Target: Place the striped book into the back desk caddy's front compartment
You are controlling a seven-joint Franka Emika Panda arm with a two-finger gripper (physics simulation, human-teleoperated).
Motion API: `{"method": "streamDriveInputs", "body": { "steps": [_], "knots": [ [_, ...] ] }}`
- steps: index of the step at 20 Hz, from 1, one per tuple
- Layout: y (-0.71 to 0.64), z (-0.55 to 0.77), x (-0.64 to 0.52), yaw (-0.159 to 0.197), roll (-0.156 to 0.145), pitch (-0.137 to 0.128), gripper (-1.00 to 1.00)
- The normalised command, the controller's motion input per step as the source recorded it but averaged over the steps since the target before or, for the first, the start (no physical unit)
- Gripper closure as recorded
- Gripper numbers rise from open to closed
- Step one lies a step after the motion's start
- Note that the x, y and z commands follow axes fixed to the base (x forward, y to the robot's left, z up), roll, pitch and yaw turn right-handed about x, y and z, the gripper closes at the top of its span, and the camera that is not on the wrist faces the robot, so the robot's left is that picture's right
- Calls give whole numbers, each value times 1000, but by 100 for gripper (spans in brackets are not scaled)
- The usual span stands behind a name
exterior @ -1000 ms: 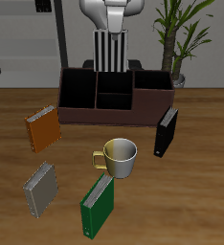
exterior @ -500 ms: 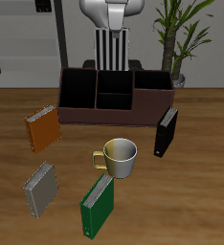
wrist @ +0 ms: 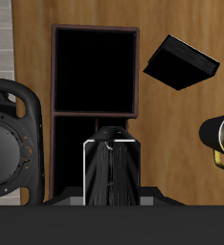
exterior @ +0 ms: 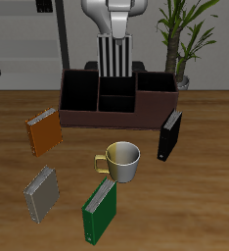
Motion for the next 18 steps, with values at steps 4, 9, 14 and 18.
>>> {"method": "streamDriveInputs", "body": {
  "steps": [4, 9, 14, 18],
  "knots": [
    [-33, -31, 66, 9, 2, -7, 100],
    [-30, -67, 69, 1, 2, 0, 100],
    [48, -75, 59, 8, 11, 0, 100],
    [102, -115, 1, 4, 27, 19, 100]
  ]
}}
